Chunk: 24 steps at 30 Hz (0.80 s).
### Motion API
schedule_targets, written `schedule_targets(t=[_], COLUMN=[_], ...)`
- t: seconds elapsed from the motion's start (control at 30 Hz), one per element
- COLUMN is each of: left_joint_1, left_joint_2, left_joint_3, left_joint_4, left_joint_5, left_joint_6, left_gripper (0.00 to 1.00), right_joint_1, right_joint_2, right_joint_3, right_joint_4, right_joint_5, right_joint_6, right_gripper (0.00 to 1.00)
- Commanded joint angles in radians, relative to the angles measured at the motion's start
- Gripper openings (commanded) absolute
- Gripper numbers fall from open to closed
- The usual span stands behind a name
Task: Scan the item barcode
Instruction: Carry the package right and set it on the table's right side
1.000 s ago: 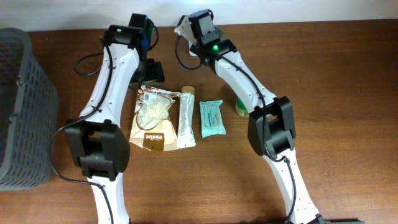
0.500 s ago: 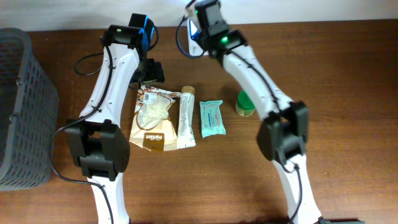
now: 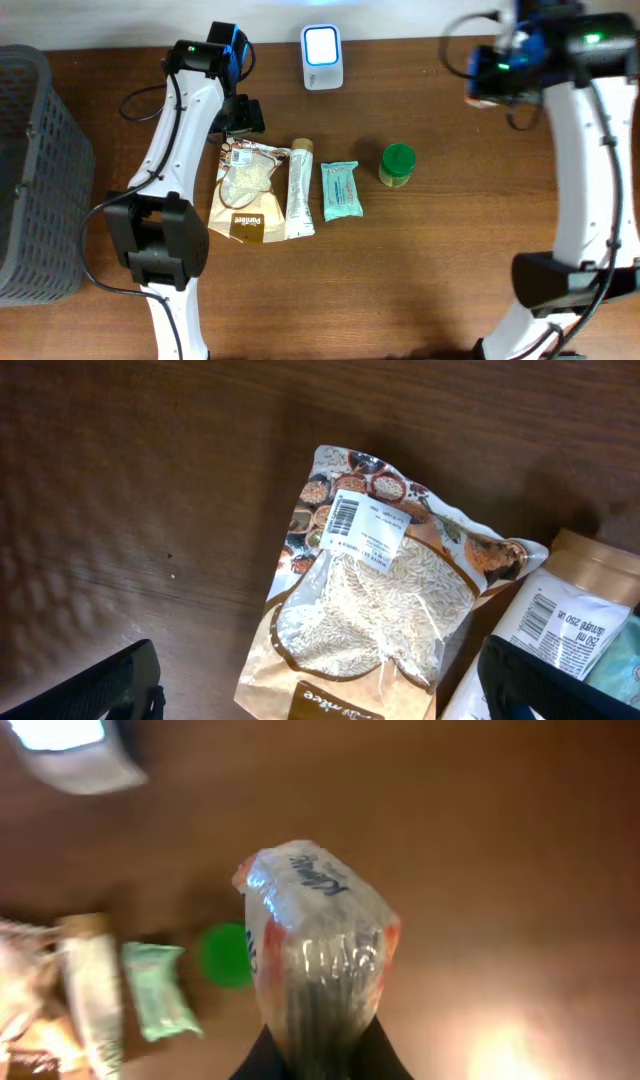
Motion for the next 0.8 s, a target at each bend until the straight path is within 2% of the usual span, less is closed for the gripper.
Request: schedule_targets(t=[0.0,0.07,0.13,0.27,0.4,0.47,0.5,0.63,0.77], left_joint_1=[0.000,0.000,0.000,0.000,0.000,-0.001,-0.001,0.013,0.072], left_joint_2=[0.002,0.002,0.002,0.002,0.002,0.002,0.002,0.000,-0.001], left_joint_3=[0.009,0.009,0.009,0.009,0.009,0.009,0.009,0.012,0.050], left_joint_4=[-0.001,-0.001,-0.002,-0.001,0.000,0.050,0.061,0.067,0.026], left_joint_5=[-0.011,-0.010,-0.010,-0.010,-0.010,-0.003,-0.003,-0.022,-0.010], left_joint_6=[0.016,0.016,0.016,0.016,0.013,0.001,0.001,0.043,0.084], left_gripper=[0.99,0.99,0.99,0.99,0.99,0.99,0.99,0.99,0.99], right_joint_1=[-0.130,-0.191,-0.258,-0.331,-0.425,-0.484,-0.503,-0.533,-0.532], right_joint_2=[0.029,0.029,0.029,0.029,0.029,0.029,0.029,0.028,0.018], right_joint_3=[-0.142,-0.262,-0.455,-0.696,-0.839,-0.866,-0.867,-0.867,-0.850], right_joint_4=[0.009,0.061,0.176,0.360,0.481,0.500,0.500,0.501,0.483], right_joint_5=[-0.053,-0.083,-0.111,-0.129,-0.172,-0.178,-0.182,-0.238,-0.237], right_joint_6=[0.052,0.052,0.052,0.071,0.090,0.089,0.089,0.043,0.040], right_gripper=[0.04,0.04,0.04,0.04,0.04,0.06,0.10,0.43,0.46])
